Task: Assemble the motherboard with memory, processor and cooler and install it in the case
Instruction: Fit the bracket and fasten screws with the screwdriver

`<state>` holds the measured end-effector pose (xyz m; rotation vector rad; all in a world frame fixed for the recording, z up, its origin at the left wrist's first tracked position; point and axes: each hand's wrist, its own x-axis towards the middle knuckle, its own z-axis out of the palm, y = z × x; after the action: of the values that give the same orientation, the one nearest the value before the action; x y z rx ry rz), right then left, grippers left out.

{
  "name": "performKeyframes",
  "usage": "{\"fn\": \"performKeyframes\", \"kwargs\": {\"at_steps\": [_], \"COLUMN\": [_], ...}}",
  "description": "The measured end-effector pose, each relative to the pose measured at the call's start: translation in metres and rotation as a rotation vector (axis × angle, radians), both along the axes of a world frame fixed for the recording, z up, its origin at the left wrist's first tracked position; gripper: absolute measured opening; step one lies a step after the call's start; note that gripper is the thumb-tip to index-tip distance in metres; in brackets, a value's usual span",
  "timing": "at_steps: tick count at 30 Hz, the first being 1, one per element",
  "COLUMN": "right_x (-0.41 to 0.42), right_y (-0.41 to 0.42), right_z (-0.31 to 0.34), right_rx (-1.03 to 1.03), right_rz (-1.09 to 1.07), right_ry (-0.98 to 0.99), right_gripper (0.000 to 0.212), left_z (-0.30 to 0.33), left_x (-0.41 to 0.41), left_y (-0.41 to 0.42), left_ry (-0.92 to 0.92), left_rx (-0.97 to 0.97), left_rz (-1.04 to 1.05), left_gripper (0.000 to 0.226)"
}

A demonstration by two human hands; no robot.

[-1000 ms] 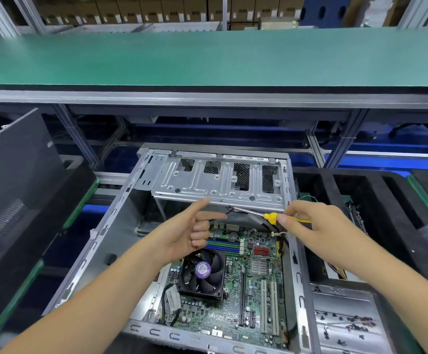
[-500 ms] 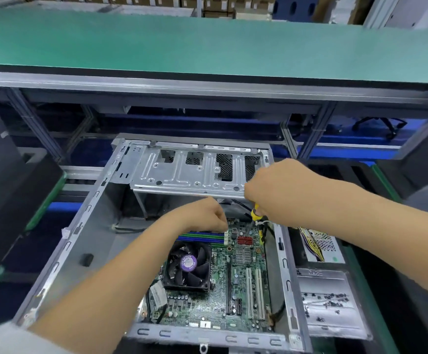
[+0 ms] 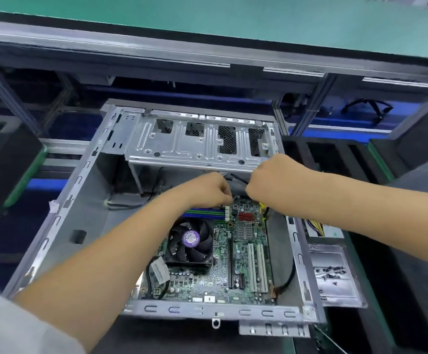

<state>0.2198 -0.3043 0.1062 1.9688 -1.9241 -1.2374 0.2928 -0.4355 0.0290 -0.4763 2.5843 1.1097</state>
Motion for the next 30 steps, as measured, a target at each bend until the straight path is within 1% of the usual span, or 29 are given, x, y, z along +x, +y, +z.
{"fn": "performKeyframes", "kwargs": {"at_steps": [2,3,7,12,23,28,30], "right_x": [0.0,0.0,0.002,-0.001,-0.01,-0.009,-0.009], "right_y": [0.001,0.002,0.002,0.002,0.004,0.004,0.003], "right_z": [-0.002,-0.004,-0.008,-0.01,-0.015,-0.012,-0.014], "right_rx": [0.013,0.018,0.028,0.029,0.018,0.05,0.034], "right_rz": [0.033,0.041,0.029,0.012,-0.021,-0.055,-0.052], "right_ry": [0.015,0.018,0.043,0.034,0.023,0.022,0.028], "right_gripper": [0.037,0.039,0.028,0.04,0.045,0.047,0.041], "left_z": [0.001,0.001,0.001,0.001,-0.001,-0.002,-0.003], "left_x": [0.0,0.001,0.002,0.002,-0.001,0.0,0.0], "left_y": [-0.001,-0.002,-0.002,-0.003,-0.002,-0.001,0.003], "left_ry": [0.007,0.009,0.014,0.015,0.014,0.021,0.073], "left_rx": [-0.004,-0.004,-0.001,0.004,0.002,0.053,0.111], "left_rz": [0.005,0.009,0.012,0.031,0.017,0.007,0.003], "left_gripper": [0.018,0.018,0.019,0.02,0.024,0.014,0.007]}}
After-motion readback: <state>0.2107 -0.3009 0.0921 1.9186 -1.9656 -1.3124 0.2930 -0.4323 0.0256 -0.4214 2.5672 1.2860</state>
